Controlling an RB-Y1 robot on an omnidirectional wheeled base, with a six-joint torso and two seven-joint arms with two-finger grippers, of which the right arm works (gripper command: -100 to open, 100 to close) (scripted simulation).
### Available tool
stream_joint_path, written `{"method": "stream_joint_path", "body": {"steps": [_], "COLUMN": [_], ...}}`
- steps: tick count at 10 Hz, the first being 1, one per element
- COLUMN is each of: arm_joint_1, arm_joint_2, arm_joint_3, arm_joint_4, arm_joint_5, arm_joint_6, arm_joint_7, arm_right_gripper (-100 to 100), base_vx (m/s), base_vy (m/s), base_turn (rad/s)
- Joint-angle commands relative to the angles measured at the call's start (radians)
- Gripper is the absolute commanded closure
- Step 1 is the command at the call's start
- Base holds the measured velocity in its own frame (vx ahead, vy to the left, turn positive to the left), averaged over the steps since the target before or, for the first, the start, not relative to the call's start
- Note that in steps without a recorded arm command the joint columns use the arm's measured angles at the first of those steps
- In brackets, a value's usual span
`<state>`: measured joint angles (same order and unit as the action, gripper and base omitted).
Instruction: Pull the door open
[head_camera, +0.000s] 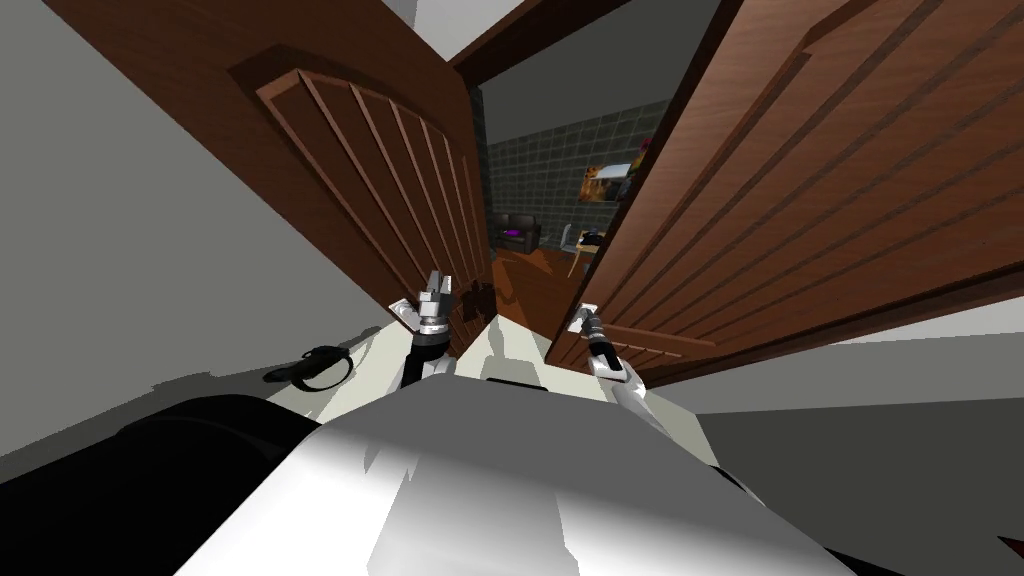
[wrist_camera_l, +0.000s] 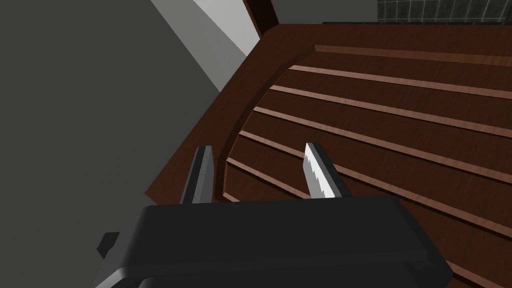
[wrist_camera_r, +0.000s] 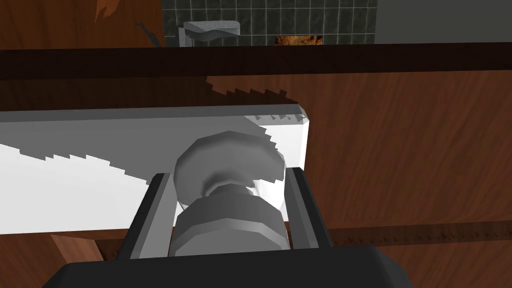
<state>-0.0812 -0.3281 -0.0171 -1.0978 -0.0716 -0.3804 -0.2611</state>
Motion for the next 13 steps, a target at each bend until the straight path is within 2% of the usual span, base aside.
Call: {"method": "stream_joint_path", "body": {"steps": [1, 4, 5, 6, 7, 13], "arm_joint_1": [0.011, 0.024, 0.019, 0.035, 0.038, 0.079], "arm_joint_2": [-0.020, -0.045, -0.038, -0.055, -0.060, -0.128], "arm_joint_3": [0.021, 0.054, 0.048, 0.068, 0.073, 0.137], "arm_joint_4": [-0.007, -0.022, -0.017, -0.026, -0.029, -0.070], "arm_joint_5": [0.000, 0.001, 0.001, 0.002, 0.003, 0.004], "arm_joint_6": [-0.008, -0.018, -0.015, -0.024, -0.027, -0.067], "arm_joint_7": [-0.020, -0.049, -0.040, -0.059, -0.064, -0.129], "arm_right_gripper": [100, 100, 100, 100, 100, 100], "base_vx": [-0.249, -0.246, -0.116, -0.151, -0.192, -0.193], "base_vy": [-0.145, -0.070, -0.022, -0.057, -0.098, -0.109], "base_turn": [0.161, 0.109, 0.020, 0.101, 0.111, 0.109]}}
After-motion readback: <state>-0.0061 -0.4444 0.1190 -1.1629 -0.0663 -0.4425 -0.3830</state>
